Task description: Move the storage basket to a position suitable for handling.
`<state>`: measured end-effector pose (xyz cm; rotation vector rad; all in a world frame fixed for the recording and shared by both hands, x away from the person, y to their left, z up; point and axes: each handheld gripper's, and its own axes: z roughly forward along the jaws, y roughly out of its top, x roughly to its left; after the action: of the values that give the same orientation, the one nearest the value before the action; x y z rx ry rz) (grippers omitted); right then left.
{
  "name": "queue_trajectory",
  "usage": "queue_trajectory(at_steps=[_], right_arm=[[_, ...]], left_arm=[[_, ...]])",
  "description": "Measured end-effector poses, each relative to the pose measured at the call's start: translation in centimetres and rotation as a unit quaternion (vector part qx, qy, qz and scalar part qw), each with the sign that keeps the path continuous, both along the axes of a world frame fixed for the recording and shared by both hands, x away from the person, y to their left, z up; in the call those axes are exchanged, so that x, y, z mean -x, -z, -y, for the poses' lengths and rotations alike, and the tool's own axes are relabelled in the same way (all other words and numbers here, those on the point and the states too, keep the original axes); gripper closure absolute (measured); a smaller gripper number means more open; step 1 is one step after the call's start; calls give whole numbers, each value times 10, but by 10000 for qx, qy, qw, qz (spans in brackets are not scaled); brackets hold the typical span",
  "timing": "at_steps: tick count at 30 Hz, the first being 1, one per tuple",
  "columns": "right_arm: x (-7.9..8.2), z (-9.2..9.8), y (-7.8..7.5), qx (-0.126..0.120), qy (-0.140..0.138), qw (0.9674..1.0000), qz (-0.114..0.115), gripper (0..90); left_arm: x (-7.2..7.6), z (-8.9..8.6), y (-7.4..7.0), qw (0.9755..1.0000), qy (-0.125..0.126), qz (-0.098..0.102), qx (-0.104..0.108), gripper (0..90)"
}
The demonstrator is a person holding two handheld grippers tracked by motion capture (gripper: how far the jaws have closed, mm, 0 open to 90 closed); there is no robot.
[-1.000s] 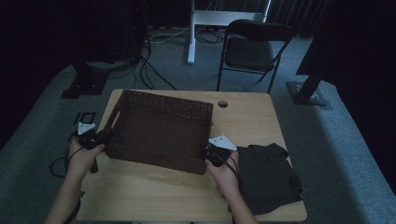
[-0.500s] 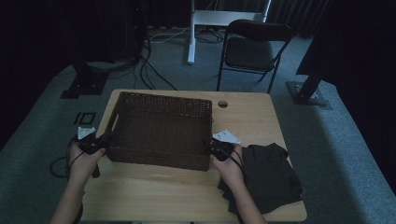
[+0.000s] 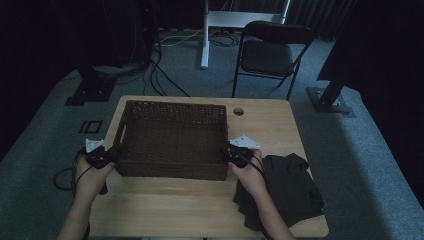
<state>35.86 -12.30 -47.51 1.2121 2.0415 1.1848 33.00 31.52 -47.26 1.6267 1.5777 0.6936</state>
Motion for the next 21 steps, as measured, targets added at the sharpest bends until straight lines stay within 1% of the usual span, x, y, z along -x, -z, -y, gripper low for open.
queue_trajectory(at_steps=[3,7,9,13,15,16,18,19,21], right_arm=[[2,0,1,-81,35,10000,-33,614],[5,1,1,-100,56,9999,-26,613],[4,2,2,-191,54,9998,-29,612],[6,2,1,-167,46,9998,-37,615],[10,2,2,-182,54,9998,-47,615],[12,2,2,-149,51,9999,-33,615],[16,2,2,-147,50,9999,-28,615],[17,2,2,-173,46,9998,-30,615],[20,3,3,-220,20,9998,-37,615]], left_arm=[[0,0,0,10000,7,-4,-12,793],[0,0,0,10000,18,-6,-11,794],[1,0,0,10000,23,-19,-22,794],[3,1,-1,10000,16,-41,-62,795],[6,1,-1,9999,42,-68,-112,796],[7,1,-1,9999,46,-69,-126,795],[11,1,-2,9999,60,-87,-123,795],[14,2,-2,9998,72,-98,-181,794],[19,1,-2,9998,77,-110,-169,793]])
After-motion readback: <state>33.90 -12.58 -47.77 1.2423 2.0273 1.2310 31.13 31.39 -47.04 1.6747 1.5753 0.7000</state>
